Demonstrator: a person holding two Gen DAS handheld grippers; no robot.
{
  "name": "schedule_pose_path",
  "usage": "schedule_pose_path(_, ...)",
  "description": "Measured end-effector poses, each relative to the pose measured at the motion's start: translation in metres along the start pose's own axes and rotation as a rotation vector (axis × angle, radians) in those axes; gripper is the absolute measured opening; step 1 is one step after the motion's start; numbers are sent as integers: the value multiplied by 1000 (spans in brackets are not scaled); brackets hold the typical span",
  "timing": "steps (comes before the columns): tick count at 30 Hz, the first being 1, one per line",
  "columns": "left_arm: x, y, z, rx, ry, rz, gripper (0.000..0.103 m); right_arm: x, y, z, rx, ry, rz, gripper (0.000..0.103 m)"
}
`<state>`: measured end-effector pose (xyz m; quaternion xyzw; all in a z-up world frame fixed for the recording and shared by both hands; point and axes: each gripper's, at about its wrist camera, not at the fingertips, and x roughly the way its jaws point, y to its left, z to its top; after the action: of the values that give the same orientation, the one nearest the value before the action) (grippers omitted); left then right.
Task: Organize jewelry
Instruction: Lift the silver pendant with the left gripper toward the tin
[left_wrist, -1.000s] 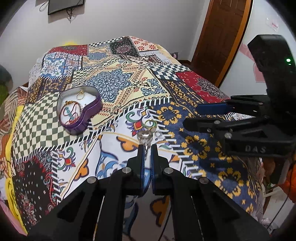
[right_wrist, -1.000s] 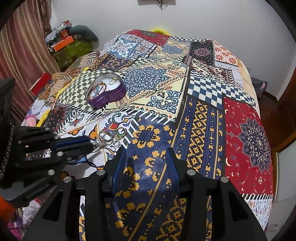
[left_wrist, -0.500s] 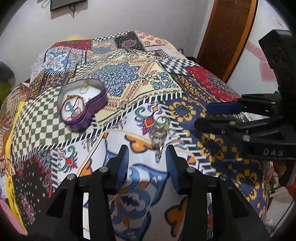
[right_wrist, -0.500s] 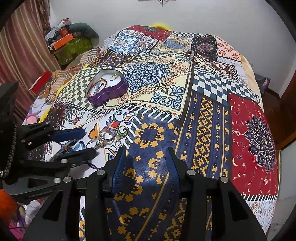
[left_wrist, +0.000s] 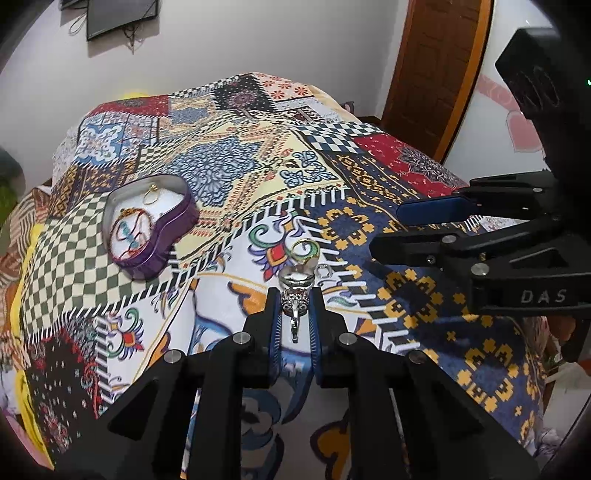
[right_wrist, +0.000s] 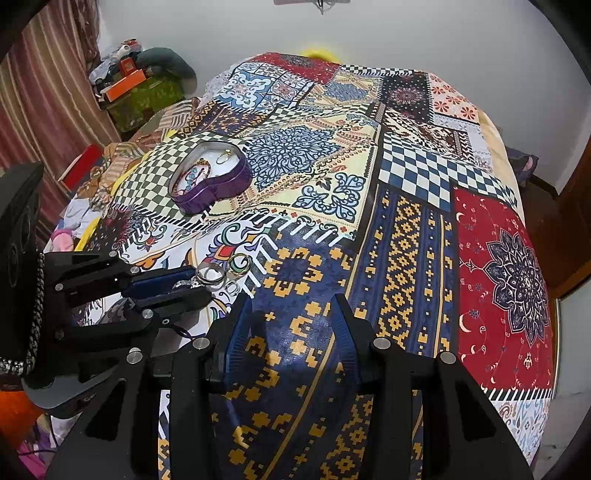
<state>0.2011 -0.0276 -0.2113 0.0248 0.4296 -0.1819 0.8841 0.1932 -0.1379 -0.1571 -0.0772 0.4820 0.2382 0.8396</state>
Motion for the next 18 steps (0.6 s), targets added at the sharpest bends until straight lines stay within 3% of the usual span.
schedule_pose_path(9,-32,26,-13,-58,-44,61,13,5,27,3,-65,0,50,40)
schedule_pose_path(15,-41,42,-26,-93,-48,80,13,13,50,8,-103,24,131,40)
schedule_pose_path(18,-42,48,-31,-104,-45,86,13,22,55,11,-100,54,144,30)
